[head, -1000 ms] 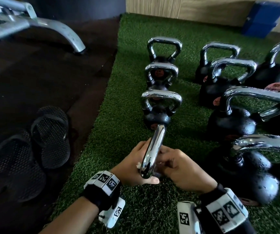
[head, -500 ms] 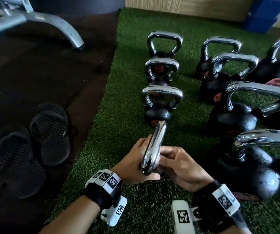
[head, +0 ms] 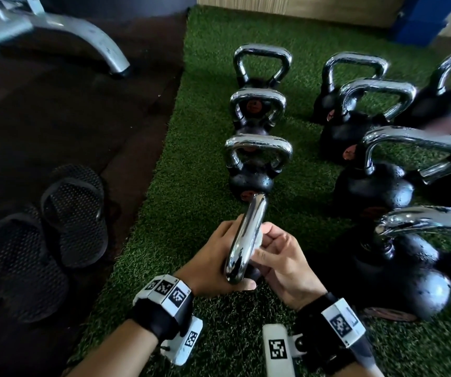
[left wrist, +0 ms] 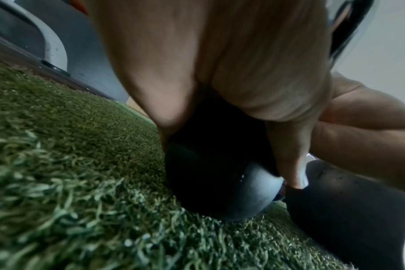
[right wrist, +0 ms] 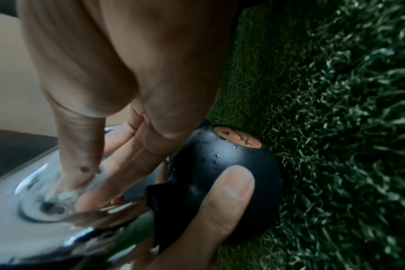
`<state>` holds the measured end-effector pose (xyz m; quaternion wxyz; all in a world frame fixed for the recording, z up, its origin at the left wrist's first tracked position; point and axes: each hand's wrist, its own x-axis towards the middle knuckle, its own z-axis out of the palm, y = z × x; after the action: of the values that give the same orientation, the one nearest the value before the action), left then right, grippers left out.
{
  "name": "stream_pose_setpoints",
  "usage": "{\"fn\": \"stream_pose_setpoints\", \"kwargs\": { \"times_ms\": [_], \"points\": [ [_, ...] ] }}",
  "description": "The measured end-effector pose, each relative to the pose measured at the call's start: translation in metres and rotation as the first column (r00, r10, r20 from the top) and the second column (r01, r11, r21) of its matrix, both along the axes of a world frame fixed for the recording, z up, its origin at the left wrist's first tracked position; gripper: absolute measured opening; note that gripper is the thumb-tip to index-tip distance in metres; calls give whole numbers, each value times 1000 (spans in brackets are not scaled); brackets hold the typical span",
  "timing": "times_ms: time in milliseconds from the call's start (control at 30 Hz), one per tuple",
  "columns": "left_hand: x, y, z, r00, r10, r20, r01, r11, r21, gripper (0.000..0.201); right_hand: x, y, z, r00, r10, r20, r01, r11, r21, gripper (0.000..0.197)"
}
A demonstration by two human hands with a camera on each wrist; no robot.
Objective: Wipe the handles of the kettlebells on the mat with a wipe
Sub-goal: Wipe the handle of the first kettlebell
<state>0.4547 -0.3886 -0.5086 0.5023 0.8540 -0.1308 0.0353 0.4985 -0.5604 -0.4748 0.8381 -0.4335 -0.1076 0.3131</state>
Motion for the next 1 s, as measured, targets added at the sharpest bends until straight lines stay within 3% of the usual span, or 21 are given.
{"fn": "stream_pose_setpoints", "kwargs": {
  "times_ms": [100,233,367,500,667,867,1000],
  "points": [
    [-1,0,0,998,-10,67,10,1000,-3,104,1,5,2,989,-95,116,104,992,-77,34],
    [0,0,-1,998,-18,67,15,999,51,108,6,13,3,917,-298,265,341,930,-136,37],
    [-1,0,-2,998,-31,47,30,999,24,103,1,10,5,855,-338,393,438,877,-198,33],
    [0,0,4,998,-40,47,39,999,19,93,5,12,9,732,-360,578,583,770,-259,37],
    [-2,2,6,998,-48,44,47,999,8,99,4,14,15,669,-330,665,644,705,-298,40],
    [1,2,5,999,-44,-3,44,999,20,105,11,21,15,588,-403,701,764,562,-318,32],
    [2,3,1,999,-33,-15,33,999,9,112,12,23,17,577,-389,718,792,482,-375,28]
  ]
}}
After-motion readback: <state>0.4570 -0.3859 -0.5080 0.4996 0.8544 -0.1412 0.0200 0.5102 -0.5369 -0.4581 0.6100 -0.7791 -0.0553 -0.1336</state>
